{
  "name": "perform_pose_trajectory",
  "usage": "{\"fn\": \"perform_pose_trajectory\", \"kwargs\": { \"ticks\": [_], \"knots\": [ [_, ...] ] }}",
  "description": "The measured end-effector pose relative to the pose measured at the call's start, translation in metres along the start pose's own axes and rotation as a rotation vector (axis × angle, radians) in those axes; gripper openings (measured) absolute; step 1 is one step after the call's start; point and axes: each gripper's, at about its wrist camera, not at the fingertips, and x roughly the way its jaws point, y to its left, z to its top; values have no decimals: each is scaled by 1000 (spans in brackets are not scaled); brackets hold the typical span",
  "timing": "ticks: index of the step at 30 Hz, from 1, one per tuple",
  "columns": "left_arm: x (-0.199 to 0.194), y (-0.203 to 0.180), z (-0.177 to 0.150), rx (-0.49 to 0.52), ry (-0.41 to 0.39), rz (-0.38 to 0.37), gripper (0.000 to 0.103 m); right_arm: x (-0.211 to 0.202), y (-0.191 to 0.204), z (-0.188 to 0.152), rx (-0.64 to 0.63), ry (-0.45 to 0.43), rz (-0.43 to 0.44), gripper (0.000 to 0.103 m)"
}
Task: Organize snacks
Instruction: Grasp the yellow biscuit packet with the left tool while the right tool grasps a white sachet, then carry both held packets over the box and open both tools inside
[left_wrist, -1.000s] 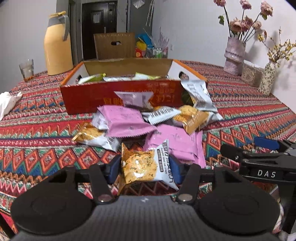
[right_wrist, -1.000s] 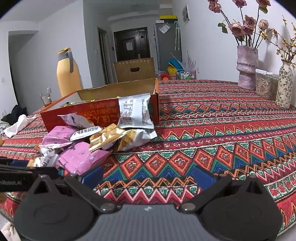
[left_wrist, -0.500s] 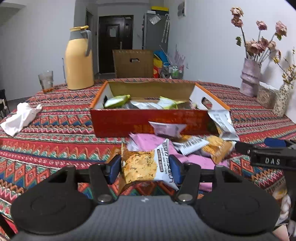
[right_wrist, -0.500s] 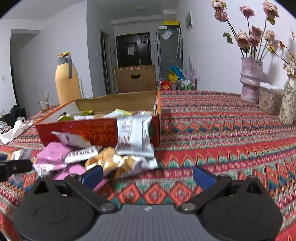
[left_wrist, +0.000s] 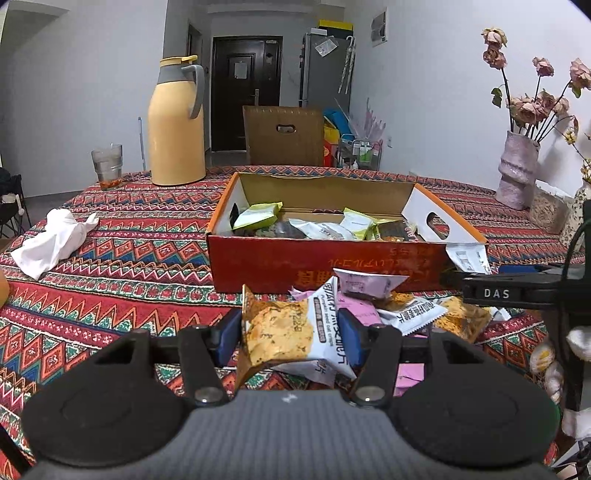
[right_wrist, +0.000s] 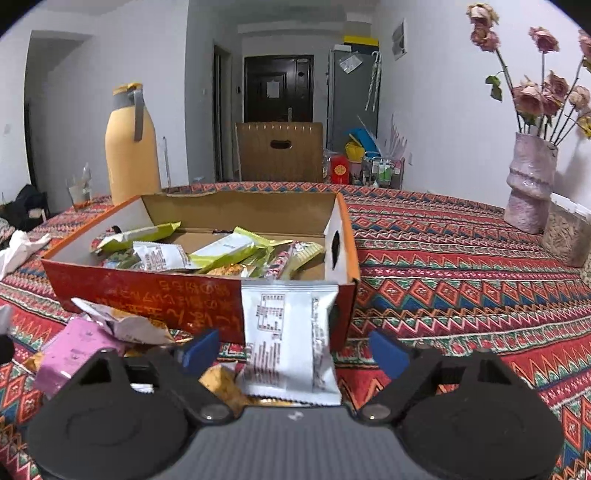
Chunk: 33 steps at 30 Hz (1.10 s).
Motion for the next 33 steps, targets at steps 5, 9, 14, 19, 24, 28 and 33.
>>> {"fn": "perform_pose_trajectory", "kwargs": {
  "ticks": [5, 9, 14, 19, 24, 28, 33],
  "knots": [
    [5, 4, 1, -8, 3, 0, 57, 9, 2, 1, 1, 20, 1, 66],
    [9, 7, 2, -12, 6, -3, 57, 10, 0, 0, 15, 28, -1, 56],
    [12, 7, 4, -12, 6, -3, 57, 6, -3, -1, 19, 19, 8, 45],
    [15, 10, 8, -11, 1, 4, 57, -4, -4, -3, 12, -3, 13, 44],
    [18, 12, 15, 6, -14, 21, 57, -16, -5, -2, 6, -38, 18, 44],
    [19, 11, 24, 17, -36, 30, 57, -29, -4, 3, -2, -80, 27, 44],
    [24, 8, 39, 42, -65, 43, 57, -36, -2, 16, -12, -128, 35, 44]
  ]
}}
